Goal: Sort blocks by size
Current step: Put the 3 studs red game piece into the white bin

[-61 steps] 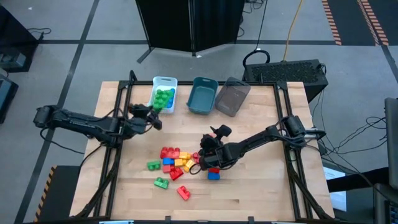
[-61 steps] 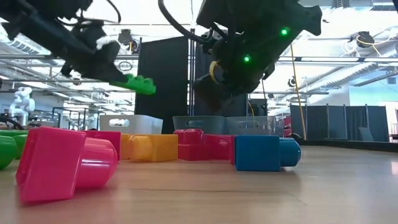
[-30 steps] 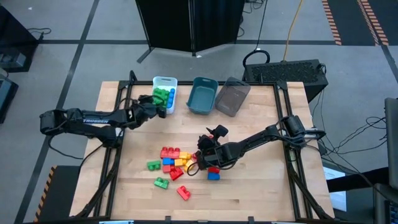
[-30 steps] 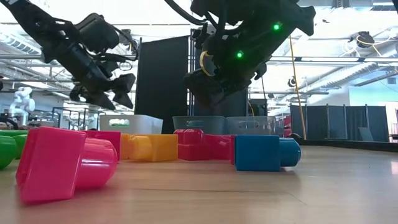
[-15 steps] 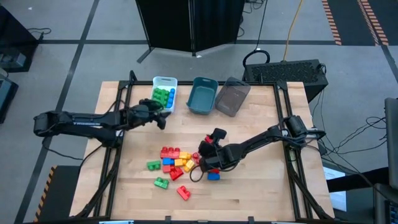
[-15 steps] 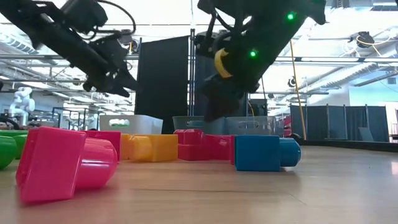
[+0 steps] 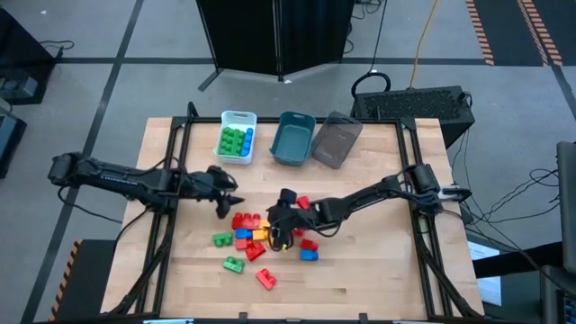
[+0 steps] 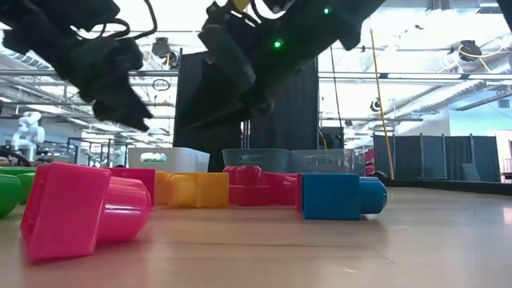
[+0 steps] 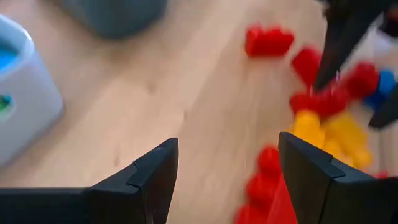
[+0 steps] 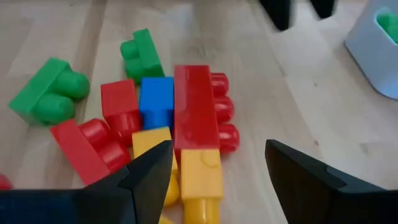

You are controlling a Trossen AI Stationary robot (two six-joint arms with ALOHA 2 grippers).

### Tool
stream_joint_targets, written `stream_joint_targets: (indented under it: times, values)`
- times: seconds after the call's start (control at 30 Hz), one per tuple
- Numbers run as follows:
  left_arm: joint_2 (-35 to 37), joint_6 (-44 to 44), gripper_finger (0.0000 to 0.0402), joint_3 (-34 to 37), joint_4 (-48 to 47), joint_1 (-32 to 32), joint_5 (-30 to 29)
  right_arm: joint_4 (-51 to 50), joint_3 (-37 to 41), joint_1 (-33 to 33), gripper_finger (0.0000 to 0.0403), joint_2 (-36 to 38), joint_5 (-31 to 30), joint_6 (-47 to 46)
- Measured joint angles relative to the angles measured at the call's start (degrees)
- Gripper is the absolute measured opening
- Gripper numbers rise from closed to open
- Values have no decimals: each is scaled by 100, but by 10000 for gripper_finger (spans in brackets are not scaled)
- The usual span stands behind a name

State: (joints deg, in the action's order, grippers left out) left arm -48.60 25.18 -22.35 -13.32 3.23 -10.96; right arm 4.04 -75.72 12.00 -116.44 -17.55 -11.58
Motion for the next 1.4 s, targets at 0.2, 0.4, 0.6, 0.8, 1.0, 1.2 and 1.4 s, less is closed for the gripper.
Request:
stream_joint_targets:
  times: [0.2, 0.4, 0.6, 0.8, 1.0, 1.2, 1.4]
  values:
    - [0, 439, 233, 0, -848, 516, 28, 559, 0, -202, 242, -336, 430, -79]
    - [-109, 848, 233, 9, -942, 868, -82, 1179, 0, -368, 242, -639, 750, -279]
    - [-639, 1070, 233, 13, -950, 1130, -257, 1207, 0, -488, 242, -656, 742, -407]
    - [-1316, 1204, 233, 12, -547, 1294, -327, 1020, -4, -486, 242, -656, 748, -425]
    - [-1924, 1203, 233, 0, 253, 1339, -366, 98, -24, -477, 242, -625, 744, -475]
    - [-2290, 1206, 233, -4, 844, 1337, -367, -1010, -49, -425, 242, -404, 697, -603]
    - [-2500, 1155, 233, 10, 1396, 1337, -392, -1937, 16, -250, 242, 122, 691, -519]
